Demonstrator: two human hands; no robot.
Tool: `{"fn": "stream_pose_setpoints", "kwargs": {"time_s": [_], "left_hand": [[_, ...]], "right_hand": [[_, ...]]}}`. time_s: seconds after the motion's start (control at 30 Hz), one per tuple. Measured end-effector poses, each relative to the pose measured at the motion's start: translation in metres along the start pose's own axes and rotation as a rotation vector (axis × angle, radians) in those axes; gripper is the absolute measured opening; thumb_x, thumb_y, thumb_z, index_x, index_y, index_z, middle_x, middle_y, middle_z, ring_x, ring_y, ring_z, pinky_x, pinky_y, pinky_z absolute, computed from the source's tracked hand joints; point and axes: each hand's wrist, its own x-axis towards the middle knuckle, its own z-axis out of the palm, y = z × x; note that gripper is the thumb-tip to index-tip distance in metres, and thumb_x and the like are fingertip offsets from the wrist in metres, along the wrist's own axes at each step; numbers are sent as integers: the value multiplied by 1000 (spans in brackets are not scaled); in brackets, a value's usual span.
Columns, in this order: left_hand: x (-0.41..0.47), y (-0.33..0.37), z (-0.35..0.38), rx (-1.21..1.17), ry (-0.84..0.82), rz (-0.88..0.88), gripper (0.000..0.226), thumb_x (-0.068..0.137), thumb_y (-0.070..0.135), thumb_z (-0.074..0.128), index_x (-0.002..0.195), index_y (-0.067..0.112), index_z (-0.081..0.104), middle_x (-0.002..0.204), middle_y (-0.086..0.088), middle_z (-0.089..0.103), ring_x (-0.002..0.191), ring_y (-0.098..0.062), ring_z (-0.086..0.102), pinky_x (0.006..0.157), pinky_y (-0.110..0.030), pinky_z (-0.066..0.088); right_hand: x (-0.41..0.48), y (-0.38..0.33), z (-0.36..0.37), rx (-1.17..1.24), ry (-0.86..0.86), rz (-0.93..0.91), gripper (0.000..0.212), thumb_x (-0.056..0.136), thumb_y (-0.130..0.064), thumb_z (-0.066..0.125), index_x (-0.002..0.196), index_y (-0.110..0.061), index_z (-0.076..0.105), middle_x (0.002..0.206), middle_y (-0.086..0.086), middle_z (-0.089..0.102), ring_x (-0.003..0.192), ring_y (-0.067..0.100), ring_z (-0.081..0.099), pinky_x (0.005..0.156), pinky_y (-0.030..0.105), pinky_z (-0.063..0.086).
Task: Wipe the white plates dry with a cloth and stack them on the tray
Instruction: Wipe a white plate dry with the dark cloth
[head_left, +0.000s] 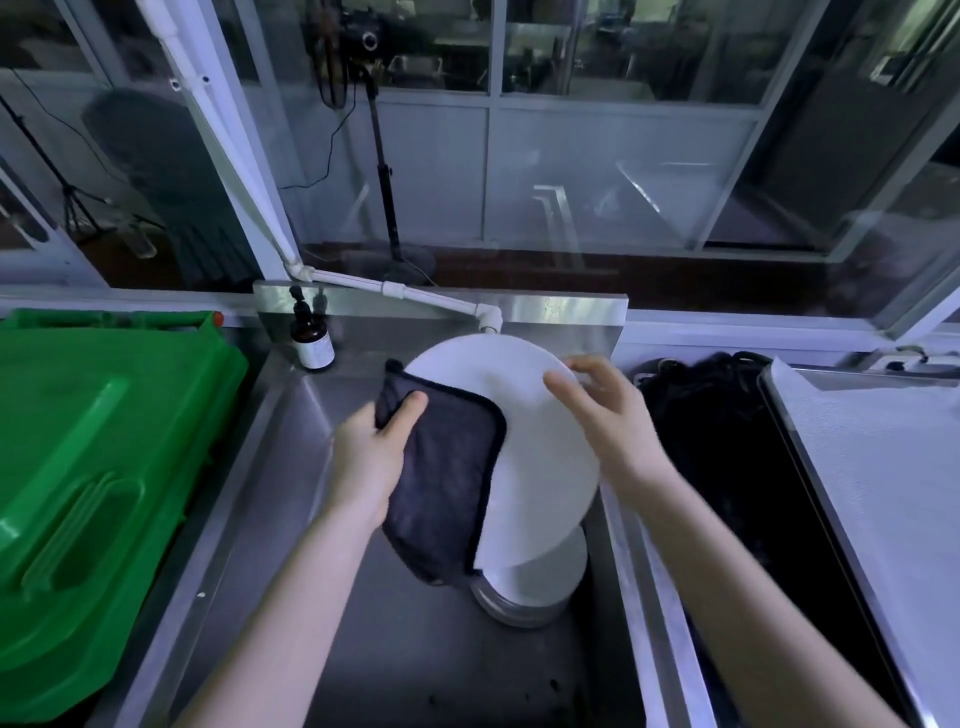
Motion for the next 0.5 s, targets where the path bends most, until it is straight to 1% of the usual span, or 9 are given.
{"fn": "stream_pose_setpoints", "kwargs": {"time_s": [0.03,0.1,0.13,0.2,0.27,0.3,0.4,0.47,0.5], "left_hand": [[1,4,1,61,-80,82,35,84,40,73,74,8,64,76,-2,71,73,-18,65,71,-35,52],[3,13,4,158,-210,217,46,82,33,76,57,10,45,54,9,47,52,-6,41,52,-20,32],[5,17,6,194,-240,248,49,81,32,77,56,11,40,54,8,39,52,-5,34,49,-20,25],[7,23,6,189,-271,227,48,81,32,77,64,-1,46,61,-4,45,59,-11,41,56,-27,29],[5,21,4,61,-215,150,38,84,32,75,77,-2,60,74,-12,68,70,-20,61,66,-36,46],[3,17,4,3,-132,96,31,85,34,74,81,4,66,82,-10,74,79,-24,69,75,-42,53],[-14,7,15,-164,172,-87,25,86,40,71,79,16,67,84,-5,73,88,-28,69,87,-47,54],[-23,4,24,-297,255,-170,24,88,35,71,77,14,65,81,-5,69,84,-28,66,84,-44,54],[-25,2,26,-342,249,-195,23,88,32,71,79,12,65,81,-5,68,83,-27,66,82,-42,55]], "right_hand": [[7,-10,-6,-120,-115,-38,26,91,-42,68,104,-19,71,99,-2,74,93,16,68,82,33,52],[15,-21,-8,-318,-297,-100,38,95,-43,64,102,-7,71,93,7,73,85,20,66,80,40,52],[18,-23,-7,-362,-317,-119,45,96,-42,62,100,2,68,87,16,69,75,24,61,75,43,50],[18,-25,-6,-336,-264,-137,52,98,-38,60,95,14,60,76,25,58,64,33,46,61,44,44],[15,-21,-6,-197,-119,-100,53,98,-36,62,88,16,56,65,13,43,58,22,34,53,32,30],[14,-18,-2,-81,-15,-47,51,97,-35,63,83,14,57,64,7,42,56,16,37,51,28,29],[-3,-4,31,278,388,160,43,95,-36,64,60,-13,59,52,-11,49,49,6,43,46,19,37],[-17,8,59,458,596,284,44,96,-44,59,64,-13,59,52,-13,56,47,5,48,45,15,41],[-23,12,67,527,640,332,41,96,-48,55,70,-17,64,57,-17,62,50,2,54,46,12,44]]}}
